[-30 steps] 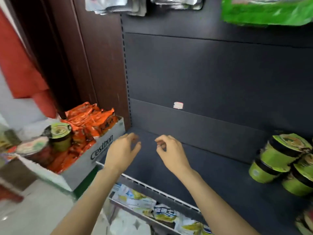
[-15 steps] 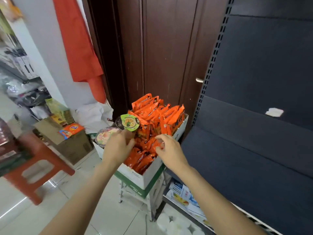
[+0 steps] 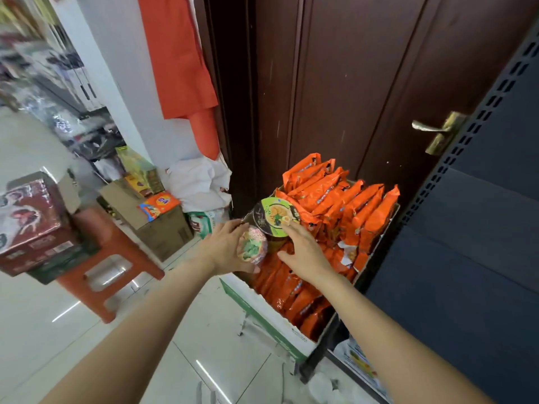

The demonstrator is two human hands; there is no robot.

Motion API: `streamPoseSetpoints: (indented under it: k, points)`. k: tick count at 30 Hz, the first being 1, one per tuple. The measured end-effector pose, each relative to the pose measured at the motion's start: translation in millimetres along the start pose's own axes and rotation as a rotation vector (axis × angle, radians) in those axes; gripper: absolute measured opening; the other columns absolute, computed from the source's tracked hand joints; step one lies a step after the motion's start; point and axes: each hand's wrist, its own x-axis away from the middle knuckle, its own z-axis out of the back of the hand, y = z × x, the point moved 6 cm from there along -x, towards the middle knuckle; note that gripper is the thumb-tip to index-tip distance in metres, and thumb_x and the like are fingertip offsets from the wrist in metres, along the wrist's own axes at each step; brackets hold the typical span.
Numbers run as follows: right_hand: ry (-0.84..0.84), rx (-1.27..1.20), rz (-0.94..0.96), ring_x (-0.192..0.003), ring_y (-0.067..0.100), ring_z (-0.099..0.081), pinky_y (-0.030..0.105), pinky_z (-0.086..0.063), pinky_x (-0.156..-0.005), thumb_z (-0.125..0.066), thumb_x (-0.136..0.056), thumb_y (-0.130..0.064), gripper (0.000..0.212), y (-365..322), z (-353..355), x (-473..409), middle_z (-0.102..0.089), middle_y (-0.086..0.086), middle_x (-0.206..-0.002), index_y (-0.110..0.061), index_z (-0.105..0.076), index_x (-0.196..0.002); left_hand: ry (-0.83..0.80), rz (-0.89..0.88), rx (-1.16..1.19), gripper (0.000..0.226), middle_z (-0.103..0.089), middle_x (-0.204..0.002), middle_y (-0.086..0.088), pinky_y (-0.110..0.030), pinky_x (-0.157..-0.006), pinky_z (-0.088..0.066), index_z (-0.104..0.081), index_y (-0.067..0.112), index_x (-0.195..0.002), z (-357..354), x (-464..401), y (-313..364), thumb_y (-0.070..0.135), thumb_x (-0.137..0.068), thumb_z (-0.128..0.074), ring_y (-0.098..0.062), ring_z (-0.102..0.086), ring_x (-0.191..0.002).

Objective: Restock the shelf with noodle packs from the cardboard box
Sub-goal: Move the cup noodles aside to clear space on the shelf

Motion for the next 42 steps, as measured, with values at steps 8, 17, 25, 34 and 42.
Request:
streamPoseSetpoints:
  k: [8, 17, 25, 34, 42]
  points:
    - [0.226, -0.104, -0.178, -0.122, 0.025, -0.035, 0.019, -0.026, -0.098, -0.067, -0.084, -0.024, 0.037, 3, -6, -31, -0.034, 0.010, -0.123, -0.014, -0.051, -0.116, 0.044, -0.122, 0.024, 0.095, -0.031, -0.144, -0.003, -0.041, -0.107, -0.030, -0.031, 0.029, -0.143, 2, -16, -8, 0.060, -0.063, -0.071, -0.026, -0.024, -0.132]
    - [0.253, -0.230, -0.263, -0.128, 0.023, -0.033, 0.026, -0.027, -0.104, -0.076, -0.077, -0.026, 0.069, -2, -20, -46, -0.040, 0.012, -0.132, -0.020, -0.041, -0.135, 0.188, -0.145, 0.332, 0.104, -0.042, -0.130, -0.001, -0.036, -0.105, -0.032, -0.045, 0.027, -0.137, 46, -13, -34, 0.077, -0.046, -0.050, -0.022, -0.032, -0.124]
    - [0.334, -0.178, -0.262, -0.131, 0.026, -0.032, 0.028, -0.024, -0.108, -0.078, -0.072, -0.019, 0.075, -13, -18, -49, -0.041, 0.014, -0.132, -0.016, -0.043, -0.139, 0.104, -0.191, 0.283, 0.086, -0.039, -0.133, -0.001, -0.040, -0.106, -0.033, -0.041, 0.027, -0.140, 49, -12, -35, 0.063, -0.066, -0.070, -0.020, -0.030, -0.125]
    - [0.532, -0.172, -0.273, -0.128, 0.019, -0.038, 0.023, -0.028, -0.106, -0.080, -0.072, -0.028, 0.063, -26, 3, -4, -0.040, 0.006, -0.134, -0.016, -0.057, -0.129, 0.150, -0.247, 0.277, 0.090, -0.037, -0.135, 0.000, -0.043, -0.105, -0.035, -0.042, 0.027, -0.139, 56, 2, -31, 0.066, -0.061, -0.065, -0.020, -0.029, -0.126]
    - [0.784, -0.184, -0.312, -0.130, 0.017, -0.038, 0.028, -0.028, -0.111, -0.080, -0.071, -0.034, 0.061, -23, 69, 85, -0.041, 0.004, -0.136, -0.025, -0.058, -0.128, 0.385, -0.368, 0.358, 0.088, -0.044, -0.122, 0.003, -0.041, -0.095, -0.035, -0.058, 0.029, -0.114, 80, 30, 37, 0.079, -0.042, -0.045, -0.021, -0.035, -0.116]
